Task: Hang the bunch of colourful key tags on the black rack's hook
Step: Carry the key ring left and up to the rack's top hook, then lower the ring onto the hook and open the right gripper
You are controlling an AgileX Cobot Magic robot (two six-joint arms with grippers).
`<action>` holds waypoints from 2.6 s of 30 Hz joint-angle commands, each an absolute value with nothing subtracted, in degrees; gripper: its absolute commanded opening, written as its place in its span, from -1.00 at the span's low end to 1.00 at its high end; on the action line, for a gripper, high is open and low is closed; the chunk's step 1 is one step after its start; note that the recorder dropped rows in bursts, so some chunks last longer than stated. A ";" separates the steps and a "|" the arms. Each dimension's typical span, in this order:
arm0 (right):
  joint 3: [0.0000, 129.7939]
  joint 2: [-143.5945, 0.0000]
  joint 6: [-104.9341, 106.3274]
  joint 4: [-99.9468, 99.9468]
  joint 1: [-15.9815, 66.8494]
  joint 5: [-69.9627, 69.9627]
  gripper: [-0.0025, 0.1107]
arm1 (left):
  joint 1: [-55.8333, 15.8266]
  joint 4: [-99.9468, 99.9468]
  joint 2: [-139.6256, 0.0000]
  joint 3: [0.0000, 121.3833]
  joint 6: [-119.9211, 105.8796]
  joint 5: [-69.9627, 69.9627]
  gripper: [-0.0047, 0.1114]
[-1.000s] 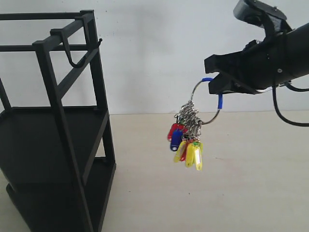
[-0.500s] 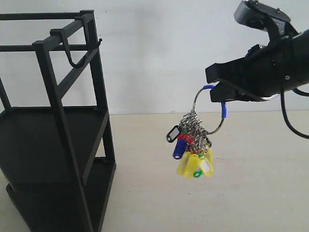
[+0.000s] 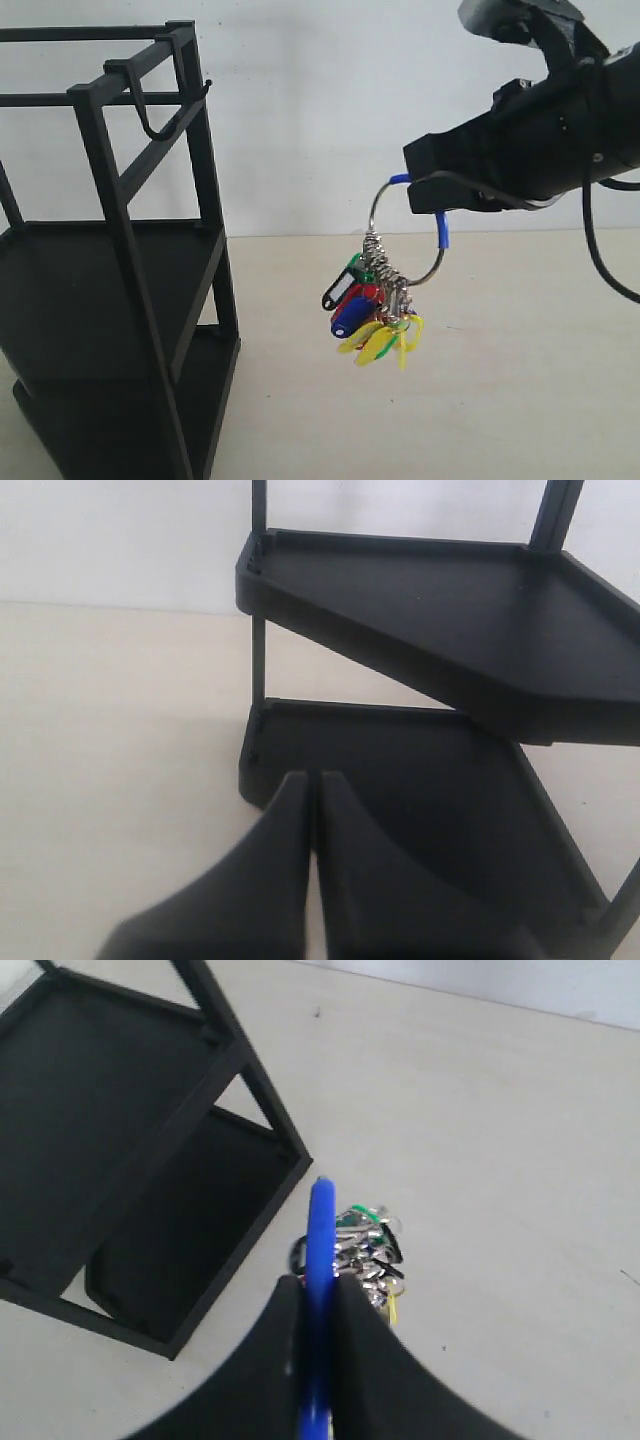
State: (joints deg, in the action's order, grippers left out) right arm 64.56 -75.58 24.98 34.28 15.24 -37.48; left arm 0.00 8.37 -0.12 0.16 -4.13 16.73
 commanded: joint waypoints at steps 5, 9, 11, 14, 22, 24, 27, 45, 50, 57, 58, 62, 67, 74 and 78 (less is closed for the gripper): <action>64.62 -72.46 23.80 33.95 18.40 -39.07 -0.96 | -0.04 8.09 0.00 0.00 -4.33 16.29 -0.84; 64.62 -70.35 22.25 36.58 19.09 -36.27 -0.96 | -0.04 8.09 0.00 0.00 -4.33 16.29 -0.84; 64.62 -68.59 23.00 37.18 21.10 -33.83 -0.96 | -0.04 8.09 0.00 0.00 -4.33 16.29 -0.84; 64.62 -67.00 22.87 37.82 24.95 -29.72 -0.96 | -0.04 8.09 0.00 0.00 -4.33 16.29 -0.84; 64.62 -67.56 23.12 37.75 31.89 -20.95 -0.96 | -0.04 8.09 0.00 0.00 -4.33 16.29 -0.84; 64.62 -67.56 23.01 37.75 32.25 -20.09 -0.96 | -0.04 8.09 0.00 0.00 -4.33 16.29 -0.84; 64.62 -68.26 23.01 38.07 33.81 -18.93 -0.96 | -0.04 8.09 0.00 0.00 -4.33 16.29 -0.84; 64.62 -74.68 22.74 38.37 38.42 -7.33 -0.96 | -0.04 8.09 0.00 0.00 -4.33 16.29 -0.84; 64.62 -74.94 23.04 37.91 41.33 -5.08 -0.96 | -0.04 8.09 0.00 0.00 -4.33 16.29 -0.84; 64.62 -76.11 23.04 38.00 41.27 -5.75 -0.96 | -0.04 8.09 0.00 0.00 -4.33 16.29 -0.84; 64.62 -76.11 22.94 38.00 41.27 -5.73 -0.96 | -0.04 8.09 0.00 0.00 -4.33 16.29 -0.84; 64.62 -76.11 22.44 38.12 41.27 -6.68 -0.96 | -0.04 8.09 0.00 0.00 -4.33 16.29 -0.84; 64.62 -76.11 21.05 38.24 41.38 -7.02 -0.96 | -0.04 8.09 0.00 0.00 -4.33 16.29 -0.84; 64.62 -76.11 23.83 38.12 45.92 -3.21 -0.96 | -0.04 8.09 0.00 0.00 -4.33 16.29 -0.84; 64.62 -76.11 23.95 38.22 46.42 -2.94 -0.96 | -0.04 8.09 0.00 0.00 -4.33 16.29 -0.84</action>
State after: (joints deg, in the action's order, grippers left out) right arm 64.47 -76.31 23.34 38.04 46.14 -4.41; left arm 0.00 8.37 -0.12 0.16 -4.13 16.73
